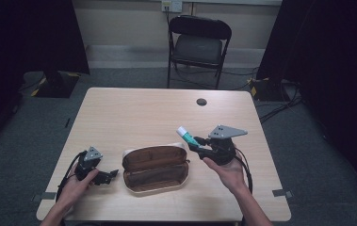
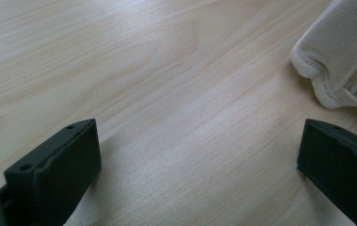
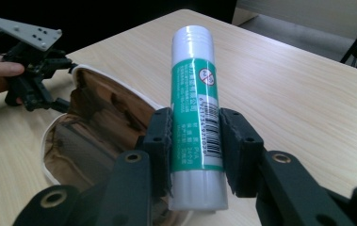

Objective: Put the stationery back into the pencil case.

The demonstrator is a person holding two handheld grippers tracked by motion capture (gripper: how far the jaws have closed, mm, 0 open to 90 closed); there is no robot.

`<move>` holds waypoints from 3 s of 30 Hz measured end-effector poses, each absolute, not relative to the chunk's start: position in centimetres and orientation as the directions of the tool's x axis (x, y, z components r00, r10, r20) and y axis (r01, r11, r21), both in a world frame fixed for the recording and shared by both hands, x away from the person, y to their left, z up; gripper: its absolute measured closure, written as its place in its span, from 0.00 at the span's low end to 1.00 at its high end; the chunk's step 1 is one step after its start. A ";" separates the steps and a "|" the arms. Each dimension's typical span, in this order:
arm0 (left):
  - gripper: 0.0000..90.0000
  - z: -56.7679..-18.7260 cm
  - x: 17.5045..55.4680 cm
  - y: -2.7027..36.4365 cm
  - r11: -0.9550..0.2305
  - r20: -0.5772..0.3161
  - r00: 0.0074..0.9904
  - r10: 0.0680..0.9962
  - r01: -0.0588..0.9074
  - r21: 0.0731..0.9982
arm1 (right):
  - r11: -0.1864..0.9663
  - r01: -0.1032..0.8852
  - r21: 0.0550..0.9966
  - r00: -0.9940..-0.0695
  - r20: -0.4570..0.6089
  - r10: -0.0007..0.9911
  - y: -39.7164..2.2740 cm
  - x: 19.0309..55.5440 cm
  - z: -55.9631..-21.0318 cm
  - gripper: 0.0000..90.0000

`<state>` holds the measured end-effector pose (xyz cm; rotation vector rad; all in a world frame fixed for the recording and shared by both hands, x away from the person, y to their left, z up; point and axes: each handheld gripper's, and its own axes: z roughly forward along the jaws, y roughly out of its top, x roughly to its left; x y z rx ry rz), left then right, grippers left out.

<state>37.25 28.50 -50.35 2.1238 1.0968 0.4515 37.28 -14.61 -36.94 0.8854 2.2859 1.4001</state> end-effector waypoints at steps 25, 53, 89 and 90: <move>0.00 -50.3 37.4 28.5 -0.407 0.000 0.580 0.815 0.571 0.713 | 0.494 0.237 0.837 -0.911 0.015 0.413 -6.5 34.8 -39.3 0.74; 0.00 -50.3 37.4 28.5 -0.407 0.000 0.580 0.815 0.571 0.713 | 0.591 0.316 0.743 -0.913 0.069 0.401 -2.1 37.7 -44.4 0.73; 0.00 -50.3 37.4 28.4 -0.402 -0.001 0.575 0.818 0.573 0.714 | 0.512 0.366 0.777 -0.847 0.051 0.529 -5.3 36.9 -43.8 0.61; 0.00 -50.3 37.4 28.5 -0.405 0.001 0.576 0.817 0.573 0.713 | 0.507 0.373 0.777 -0.844 0.057 0.532 -5.6 36.8 -43.7 0.62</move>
